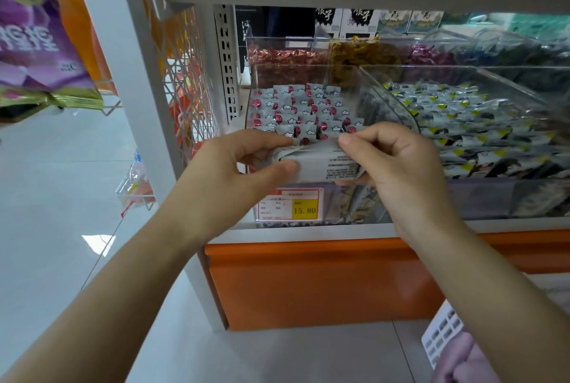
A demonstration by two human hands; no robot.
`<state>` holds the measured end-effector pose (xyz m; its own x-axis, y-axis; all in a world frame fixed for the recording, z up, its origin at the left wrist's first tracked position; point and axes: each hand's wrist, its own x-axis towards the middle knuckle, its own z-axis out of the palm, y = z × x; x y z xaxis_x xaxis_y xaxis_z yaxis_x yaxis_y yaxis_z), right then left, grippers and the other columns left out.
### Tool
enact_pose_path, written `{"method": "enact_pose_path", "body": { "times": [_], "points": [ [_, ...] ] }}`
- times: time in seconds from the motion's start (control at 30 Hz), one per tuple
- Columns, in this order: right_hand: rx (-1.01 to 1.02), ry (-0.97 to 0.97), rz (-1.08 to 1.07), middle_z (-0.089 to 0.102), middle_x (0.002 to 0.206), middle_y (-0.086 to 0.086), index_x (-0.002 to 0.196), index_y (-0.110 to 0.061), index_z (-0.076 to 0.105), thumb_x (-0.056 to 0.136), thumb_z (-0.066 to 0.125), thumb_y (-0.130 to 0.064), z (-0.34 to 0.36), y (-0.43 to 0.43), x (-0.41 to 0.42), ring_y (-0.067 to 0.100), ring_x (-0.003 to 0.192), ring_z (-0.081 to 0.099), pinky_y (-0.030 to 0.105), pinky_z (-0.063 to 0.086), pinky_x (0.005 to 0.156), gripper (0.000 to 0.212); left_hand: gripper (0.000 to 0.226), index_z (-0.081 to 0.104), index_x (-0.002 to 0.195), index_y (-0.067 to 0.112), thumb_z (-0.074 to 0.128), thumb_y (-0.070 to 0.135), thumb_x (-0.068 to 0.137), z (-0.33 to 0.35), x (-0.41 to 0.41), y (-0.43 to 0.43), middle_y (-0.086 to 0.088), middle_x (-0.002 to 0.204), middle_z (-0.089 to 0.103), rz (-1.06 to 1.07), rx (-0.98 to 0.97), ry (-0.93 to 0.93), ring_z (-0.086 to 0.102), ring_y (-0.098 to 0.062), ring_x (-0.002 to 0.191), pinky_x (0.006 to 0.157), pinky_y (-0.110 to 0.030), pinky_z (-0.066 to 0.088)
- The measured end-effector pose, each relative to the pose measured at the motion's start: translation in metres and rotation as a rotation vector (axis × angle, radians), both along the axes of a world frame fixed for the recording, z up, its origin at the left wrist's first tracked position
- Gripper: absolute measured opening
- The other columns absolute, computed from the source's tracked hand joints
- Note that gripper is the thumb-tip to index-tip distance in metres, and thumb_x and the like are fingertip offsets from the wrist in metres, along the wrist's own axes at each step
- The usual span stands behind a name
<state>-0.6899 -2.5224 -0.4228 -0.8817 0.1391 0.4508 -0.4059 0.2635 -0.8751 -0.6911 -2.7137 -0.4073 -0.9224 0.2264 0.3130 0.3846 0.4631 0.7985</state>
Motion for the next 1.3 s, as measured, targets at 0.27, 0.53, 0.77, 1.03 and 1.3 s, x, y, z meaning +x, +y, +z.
{"method": "enact_pose_path", "body": {
  "times": [0.27,0.53,0.77,1.03,1.3],
  "points": [
    [0.033,-0.009,0.065,0.069,0.066,-0.007,0.070,-0.020,0.069,0.084,0.067,-0.017,0.003,-0.001,0.002,0.005,0.062,0.065,0.021,0.052,0.054,0.015,0.032,0.074,0.077,0.026,0.058,0.050,0.066,0.006,0.000,-0.005,0.009,0.071,0.070,-0.036,0.069,-0.082,0.058,-0.001,0.057,0.054,-0.015,0.049],
    [-0.035,-0.084,0.163,0.070,0.065,0.000,0.067,-0.021,0.069,0.085,0.065,-0.012,0.002,-0.005,0.004,0.009,0.054,0.066,0.018,0.047,0.040,0.021,0.033,0.070,0.063,0.013,0.056,0.033,0.086,0.007,-0.005,-0.015,0.003,0.065,0.067,-0.093,-0.089,-0.068,0.060,-0.007,0.059,0.055,-0.016,0.049],
    [-0.135,-0.173,0.258,0.072,0.068,0.004,0.069,-0.015,0.074,0.077,0.068,-0.017,0.002,-0.005,0.002,0.018,0.059,0.069,0.028,0.056,0.048,0.010,0.023,0.076,0.081,0.015,0.060,0.032,0.081,0.006,-0.008,-0.022,0.014,0.081,0.073,-0.097,-0.007,-0.152,0.065,-0.002,0.073,0.055,-0.013,0.050],
    [-0.321,-0.562,0.526,0.072,0.079,0.019,0.081,0.003,0.071,0.070,0.061,-0.016,0.012,0.013,-0.004,0.026,0.067,0.071,0.030,0.058,0.051,0.024,0.043,0.075,0.085,0.007,0.054,0.041,0.072,0.008,-0.007,-0.021,-0.019,0.087,0.069,-0.150,-0.011,-0.070,0.063,-0.025,0.075,0.056,-0.015,0.051],
    [-0.304,-0.698,0.641,0.073,0.084,0.016,0.082,0.001,0.074,0.073,0.060,-0.020,0.015,0.024,-0.007,0.025,0.073,0.071,0.025,0.057,0.052,0.027,0.032,0.075,0.087,0.010,0.055,0.034,0.079,0.007,-0.005,-0.018,-0.004,0.078,0.071,-0.190,0.005,-0.081,0.065,-0.019,0.069,0.062,-0.016,0.051]
  ]
}}
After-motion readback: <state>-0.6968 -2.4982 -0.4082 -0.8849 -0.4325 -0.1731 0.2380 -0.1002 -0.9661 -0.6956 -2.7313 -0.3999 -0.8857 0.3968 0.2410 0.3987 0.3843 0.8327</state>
